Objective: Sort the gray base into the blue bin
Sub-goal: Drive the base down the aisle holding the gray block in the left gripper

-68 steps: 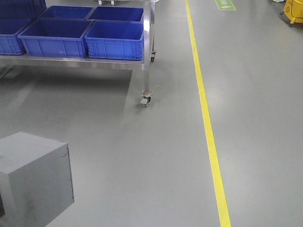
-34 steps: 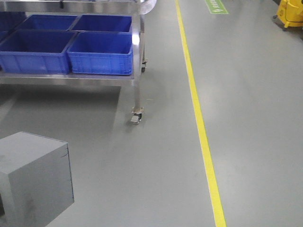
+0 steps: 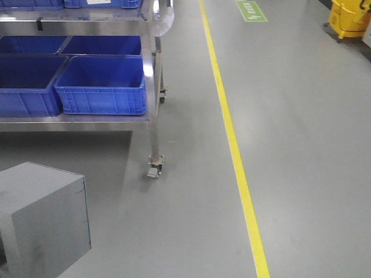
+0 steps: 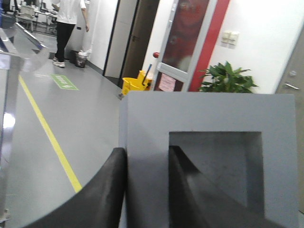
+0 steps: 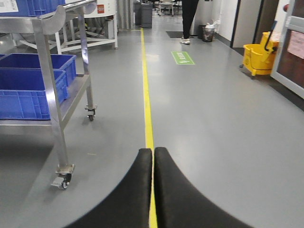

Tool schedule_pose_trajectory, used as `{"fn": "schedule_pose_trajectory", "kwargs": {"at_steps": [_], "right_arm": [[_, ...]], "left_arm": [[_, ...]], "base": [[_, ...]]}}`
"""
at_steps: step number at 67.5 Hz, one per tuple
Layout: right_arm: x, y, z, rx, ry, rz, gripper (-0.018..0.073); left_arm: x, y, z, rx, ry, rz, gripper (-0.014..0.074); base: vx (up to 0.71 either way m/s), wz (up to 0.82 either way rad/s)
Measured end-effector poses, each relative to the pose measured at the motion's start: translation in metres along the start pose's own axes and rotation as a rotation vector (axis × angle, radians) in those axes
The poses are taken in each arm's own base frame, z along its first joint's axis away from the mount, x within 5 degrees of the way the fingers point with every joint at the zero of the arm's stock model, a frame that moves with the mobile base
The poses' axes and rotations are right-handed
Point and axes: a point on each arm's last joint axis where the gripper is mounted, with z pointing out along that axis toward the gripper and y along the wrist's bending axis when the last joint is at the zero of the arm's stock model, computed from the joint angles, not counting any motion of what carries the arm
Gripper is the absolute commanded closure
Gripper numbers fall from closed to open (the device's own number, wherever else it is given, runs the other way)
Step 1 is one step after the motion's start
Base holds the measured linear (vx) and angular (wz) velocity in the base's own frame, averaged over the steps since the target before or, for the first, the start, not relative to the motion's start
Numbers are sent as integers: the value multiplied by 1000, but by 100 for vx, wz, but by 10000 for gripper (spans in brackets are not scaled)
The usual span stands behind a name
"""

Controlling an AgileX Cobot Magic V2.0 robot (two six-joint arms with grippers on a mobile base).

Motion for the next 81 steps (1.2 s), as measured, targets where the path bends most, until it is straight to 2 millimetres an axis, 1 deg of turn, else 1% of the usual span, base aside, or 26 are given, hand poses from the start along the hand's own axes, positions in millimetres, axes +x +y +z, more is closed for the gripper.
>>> {"fn": "schedule_pose_trajectory", "kwargs": {"at_steps": [16, 46, 81], "right_arm": [[0, 0, 0, 0, 0, 0, 564], [0, 0, 0, 0, 0, 0, 564], [0, 0, 0, 0, 0, 0, 564]], "left_arm": [[0, 0, 0, 0, 0, 0, 603], [0, 0, 0, 0, 0, 0, 603], [0, 0, 0, 0, 0, 0, 603]], "base": [[41, 41], [36, 73], [32, 64]]}}
